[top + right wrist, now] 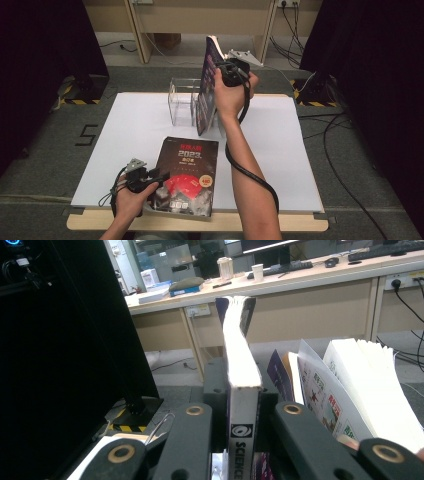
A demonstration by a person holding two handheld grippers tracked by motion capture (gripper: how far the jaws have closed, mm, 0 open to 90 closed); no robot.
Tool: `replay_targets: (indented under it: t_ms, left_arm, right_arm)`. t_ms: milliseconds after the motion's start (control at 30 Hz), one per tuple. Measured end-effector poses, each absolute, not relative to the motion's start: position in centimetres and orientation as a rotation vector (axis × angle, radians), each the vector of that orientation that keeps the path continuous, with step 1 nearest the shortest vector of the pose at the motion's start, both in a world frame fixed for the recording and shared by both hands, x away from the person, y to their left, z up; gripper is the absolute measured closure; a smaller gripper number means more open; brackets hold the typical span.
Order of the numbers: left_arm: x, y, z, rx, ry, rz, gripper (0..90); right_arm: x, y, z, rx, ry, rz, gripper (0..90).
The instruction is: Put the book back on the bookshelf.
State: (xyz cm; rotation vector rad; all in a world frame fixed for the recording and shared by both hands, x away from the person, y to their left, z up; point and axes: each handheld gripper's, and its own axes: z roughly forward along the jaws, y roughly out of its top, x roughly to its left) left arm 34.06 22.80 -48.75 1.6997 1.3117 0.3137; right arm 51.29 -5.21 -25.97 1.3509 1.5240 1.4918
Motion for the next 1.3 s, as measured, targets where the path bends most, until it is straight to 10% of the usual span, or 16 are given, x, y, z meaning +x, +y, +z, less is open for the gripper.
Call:
replay_targets:
  t_ms: [1300]
  left_arm:
    - [33.9,23.0,-48.8,1.692,1.322,0.316,47.4]
  right_arm:
    - [51.1,-2.5,-31.0,1.286,1.659,1.379,80.6]
